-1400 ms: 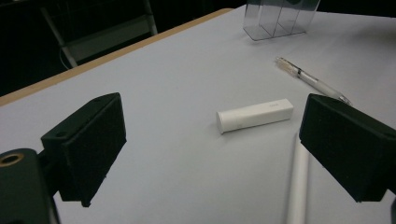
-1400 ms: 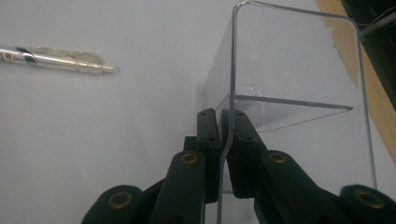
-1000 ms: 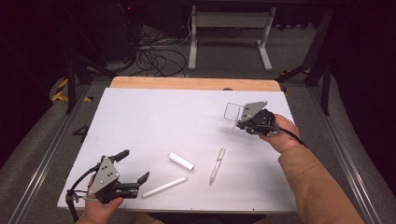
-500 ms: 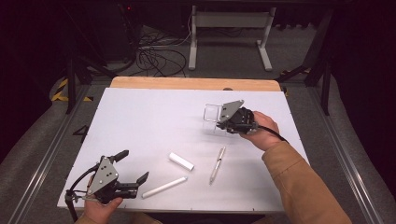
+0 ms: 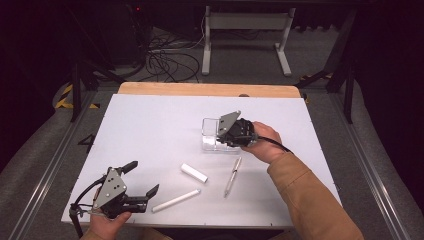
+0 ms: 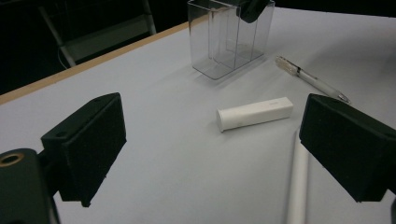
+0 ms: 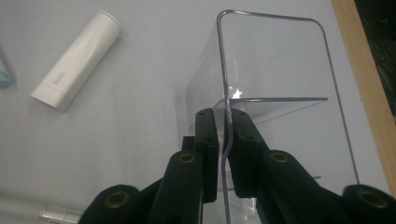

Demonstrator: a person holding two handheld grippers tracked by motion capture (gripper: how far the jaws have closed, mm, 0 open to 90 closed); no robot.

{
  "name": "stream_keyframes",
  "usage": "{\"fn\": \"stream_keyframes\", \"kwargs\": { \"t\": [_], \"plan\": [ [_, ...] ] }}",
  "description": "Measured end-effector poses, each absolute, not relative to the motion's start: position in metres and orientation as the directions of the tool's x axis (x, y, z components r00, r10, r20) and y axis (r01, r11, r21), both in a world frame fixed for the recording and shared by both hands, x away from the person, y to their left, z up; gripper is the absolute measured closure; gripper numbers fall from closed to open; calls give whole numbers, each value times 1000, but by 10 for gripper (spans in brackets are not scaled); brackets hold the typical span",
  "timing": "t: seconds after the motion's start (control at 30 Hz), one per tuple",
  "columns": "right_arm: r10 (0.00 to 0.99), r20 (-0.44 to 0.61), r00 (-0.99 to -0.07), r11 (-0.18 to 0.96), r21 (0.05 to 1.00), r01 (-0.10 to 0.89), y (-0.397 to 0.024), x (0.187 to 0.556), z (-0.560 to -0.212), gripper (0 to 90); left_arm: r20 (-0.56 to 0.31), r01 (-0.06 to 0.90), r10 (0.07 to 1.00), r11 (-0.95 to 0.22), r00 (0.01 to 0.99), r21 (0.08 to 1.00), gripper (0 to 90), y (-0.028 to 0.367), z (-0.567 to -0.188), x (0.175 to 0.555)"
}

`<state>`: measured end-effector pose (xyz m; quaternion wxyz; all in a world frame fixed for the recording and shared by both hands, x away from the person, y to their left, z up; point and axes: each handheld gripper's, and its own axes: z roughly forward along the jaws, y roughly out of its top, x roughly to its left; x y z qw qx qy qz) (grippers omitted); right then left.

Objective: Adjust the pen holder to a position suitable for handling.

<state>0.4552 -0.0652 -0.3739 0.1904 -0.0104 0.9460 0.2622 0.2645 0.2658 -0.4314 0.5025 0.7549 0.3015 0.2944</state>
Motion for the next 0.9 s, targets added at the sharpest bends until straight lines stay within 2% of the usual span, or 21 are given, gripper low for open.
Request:
{"fn": "stream_keyframes", "kwargs": {
  "t": [0.47,0.9],
  "plan": [
    [63,-353,-933,858,497,-130,-48,452,-379,832,140,160,750,-313,646,936,80,266,-432,264],
    [86,-349,-933,853,509,-112,-45,453,-380,832,141,160,750,-315,647,936,80,266,-431,264]
  ]
}}
